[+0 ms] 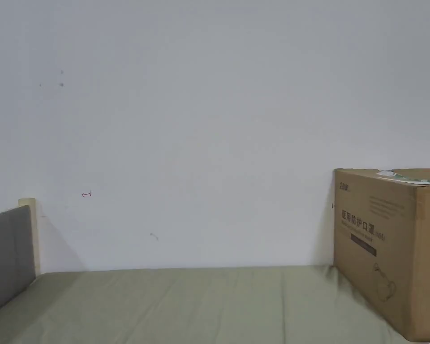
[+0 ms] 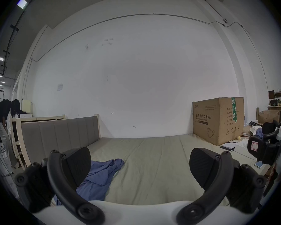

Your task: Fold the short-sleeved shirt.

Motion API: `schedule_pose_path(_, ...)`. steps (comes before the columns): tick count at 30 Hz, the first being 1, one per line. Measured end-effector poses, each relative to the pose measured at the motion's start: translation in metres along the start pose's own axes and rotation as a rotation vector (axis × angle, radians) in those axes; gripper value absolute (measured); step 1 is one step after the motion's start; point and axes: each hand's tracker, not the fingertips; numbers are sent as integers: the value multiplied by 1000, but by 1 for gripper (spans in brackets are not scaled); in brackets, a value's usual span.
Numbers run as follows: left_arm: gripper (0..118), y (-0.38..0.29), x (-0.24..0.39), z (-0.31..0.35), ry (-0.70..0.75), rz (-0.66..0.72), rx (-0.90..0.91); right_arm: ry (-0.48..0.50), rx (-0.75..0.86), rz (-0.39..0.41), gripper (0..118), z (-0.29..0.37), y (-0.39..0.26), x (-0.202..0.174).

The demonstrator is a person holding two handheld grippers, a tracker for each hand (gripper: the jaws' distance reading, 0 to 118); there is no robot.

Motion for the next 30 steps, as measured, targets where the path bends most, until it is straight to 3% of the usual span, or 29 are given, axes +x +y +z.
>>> schedule_pose_path(30, 118, 0, -2, -6, -11, -3, -8, 4, -12, 4, 118, -3, 1, -1)
